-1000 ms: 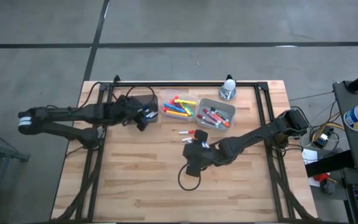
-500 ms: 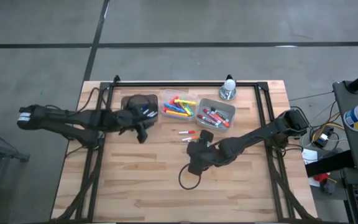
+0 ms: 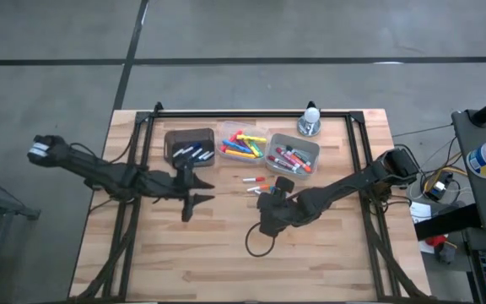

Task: Pick & Place Markers
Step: Put the light blue mini marker into the black bin

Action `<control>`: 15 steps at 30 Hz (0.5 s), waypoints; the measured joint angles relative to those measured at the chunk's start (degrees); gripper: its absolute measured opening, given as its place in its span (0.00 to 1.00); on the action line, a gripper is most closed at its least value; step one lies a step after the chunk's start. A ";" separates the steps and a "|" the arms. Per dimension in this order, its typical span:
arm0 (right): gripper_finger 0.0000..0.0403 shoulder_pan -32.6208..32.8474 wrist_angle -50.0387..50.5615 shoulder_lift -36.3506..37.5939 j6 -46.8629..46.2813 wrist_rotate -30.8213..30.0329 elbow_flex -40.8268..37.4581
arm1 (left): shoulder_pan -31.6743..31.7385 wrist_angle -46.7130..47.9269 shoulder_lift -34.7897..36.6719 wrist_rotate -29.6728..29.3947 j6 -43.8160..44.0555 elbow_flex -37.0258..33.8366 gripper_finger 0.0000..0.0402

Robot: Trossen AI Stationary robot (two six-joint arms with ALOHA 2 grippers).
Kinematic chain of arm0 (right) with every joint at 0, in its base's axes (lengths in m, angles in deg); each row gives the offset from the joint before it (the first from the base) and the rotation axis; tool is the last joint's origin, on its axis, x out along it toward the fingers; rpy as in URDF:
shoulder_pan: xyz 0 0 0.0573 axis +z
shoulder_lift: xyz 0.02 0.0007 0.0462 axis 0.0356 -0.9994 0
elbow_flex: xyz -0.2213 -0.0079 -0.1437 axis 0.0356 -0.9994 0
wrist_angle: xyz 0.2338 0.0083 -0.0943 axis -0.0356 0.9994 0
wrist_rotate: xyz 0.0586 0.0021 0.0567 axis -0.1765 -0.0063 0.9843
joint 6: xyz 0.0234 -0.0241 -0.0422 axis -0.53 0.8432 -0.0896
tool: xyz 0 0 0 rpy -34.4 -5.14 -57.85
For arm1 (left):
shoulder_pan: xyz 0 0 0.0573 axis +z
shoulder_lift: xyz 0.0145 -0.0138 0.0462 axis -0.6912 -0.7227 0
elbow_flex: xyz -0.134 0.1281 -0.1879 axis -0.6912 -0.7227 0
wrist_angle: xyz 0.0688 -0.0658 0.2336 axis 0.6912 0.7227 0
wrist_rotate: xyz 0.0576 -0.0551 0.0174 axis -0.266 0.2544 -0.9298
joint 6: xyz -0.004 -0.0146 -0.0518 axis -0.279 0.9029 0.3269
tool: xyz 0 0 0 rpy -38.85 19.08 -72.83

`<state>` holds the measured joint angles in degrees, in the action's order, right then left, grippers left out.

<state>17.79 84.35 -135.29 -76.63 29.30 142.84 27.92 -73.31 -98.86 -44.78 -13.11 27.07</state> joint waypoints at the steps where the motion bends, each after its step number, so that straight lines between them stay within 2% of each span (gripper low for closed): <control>1: 0.39 0.02 -0.04 0.01 0.00 0.00 0.00 | -0.38 -0.09 -0.15 0.00 0.15 -0.26 0.37; 7: 0.36 0.04 -0.19 0.00 0.00 -0.02 0.00 | -1.13 -1.75 -1.28 -0.06 4.91 -3.33 0.37; 15: 0.33 0.04 -0.26 0.00 0.00 0.00 -0.02 | -1.40 -11.85 -1.05 0.05 4.96 -8.20 0.37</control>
<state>17.84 84.09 -135.29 -76.63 29.30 142.82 26.51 -85.16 -99.91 -44.73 -8.15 18.87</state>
